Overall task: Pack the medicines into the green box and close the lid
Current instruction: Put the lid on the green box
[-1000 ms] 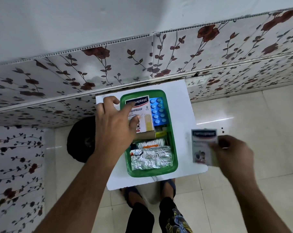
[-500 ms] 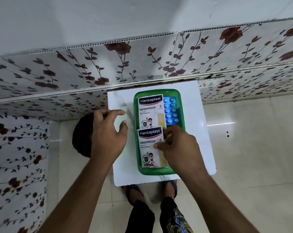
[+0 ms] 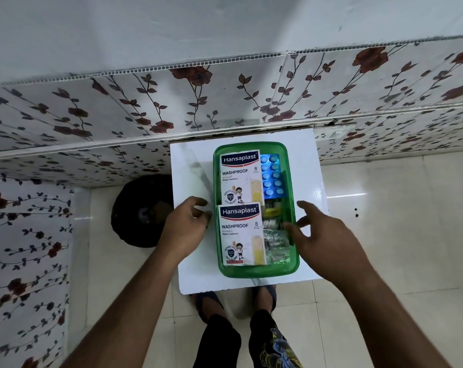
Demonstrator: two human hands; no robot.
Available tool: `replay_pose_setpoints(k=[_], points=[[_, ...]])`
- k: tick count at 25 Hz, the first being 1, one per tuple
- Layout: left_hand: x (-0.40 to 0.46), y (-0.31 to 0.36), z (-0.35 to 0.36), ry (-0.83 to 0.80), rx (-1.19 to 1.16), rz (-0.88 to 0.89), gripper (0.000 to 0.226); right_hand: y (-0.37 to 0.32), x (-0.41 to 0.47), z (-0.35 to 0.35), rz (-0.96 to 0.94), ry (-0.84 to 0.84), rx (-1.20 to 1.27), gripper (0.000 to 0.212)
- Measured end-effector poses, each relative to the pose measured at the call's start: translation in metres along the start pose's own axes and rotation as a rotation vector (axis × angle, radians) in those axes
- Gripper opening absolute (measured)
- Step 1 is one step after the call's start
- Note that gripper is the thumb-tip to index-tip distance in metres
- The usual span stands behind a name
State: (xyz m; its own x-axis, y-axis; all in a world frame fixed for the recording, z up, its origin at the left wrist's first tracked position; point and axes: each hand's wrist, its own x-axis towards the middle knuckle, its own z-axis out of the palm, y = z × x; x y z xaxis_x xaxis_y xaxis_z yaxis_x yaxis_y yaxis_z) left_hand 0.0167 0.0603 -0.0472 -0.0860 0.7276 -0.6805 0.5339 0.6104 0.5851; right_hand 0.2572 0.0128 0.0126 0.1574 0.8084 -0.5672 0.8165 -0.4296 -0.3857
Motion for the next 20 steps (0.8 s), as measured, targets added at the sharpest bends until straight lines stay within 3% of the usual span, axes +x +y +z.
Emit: replay_pose_setpoints(k=[3, 6, 11, 16, 20], points=[[0.004, 0.004, 0.009, -0.055, -0.140, -0.082, 0.020, 0.005, 0.008, 0.007, -0.104, 0.009, 0.079, 0.024], [0.009, 0.007, 0.015, -0.021, -0.117, -0.098, 0.018, 0.012, 0.009, 0.007, -0.151, 0.038, 0.105, 0.012], [0.013, 0.013, 0.023, 0.033, -0.055, -0.107, 0.028, 0.030, 0.000, -0.014, -0.136, 0.102, 0.206, 0.014], [0.003, 0.028, 0.015, 0.070, 0.038, -0.049, 0.008, 0.040, -0.004, -0.032, -0.109, 0.131, 0.244, 0.018], [-0.045, 0.054, -0.037, 0.315, 0.157, 0.082, 0.014, 0.041, 0.002, -0.022, -0.112, 0.137, 0.223, 0.018]])
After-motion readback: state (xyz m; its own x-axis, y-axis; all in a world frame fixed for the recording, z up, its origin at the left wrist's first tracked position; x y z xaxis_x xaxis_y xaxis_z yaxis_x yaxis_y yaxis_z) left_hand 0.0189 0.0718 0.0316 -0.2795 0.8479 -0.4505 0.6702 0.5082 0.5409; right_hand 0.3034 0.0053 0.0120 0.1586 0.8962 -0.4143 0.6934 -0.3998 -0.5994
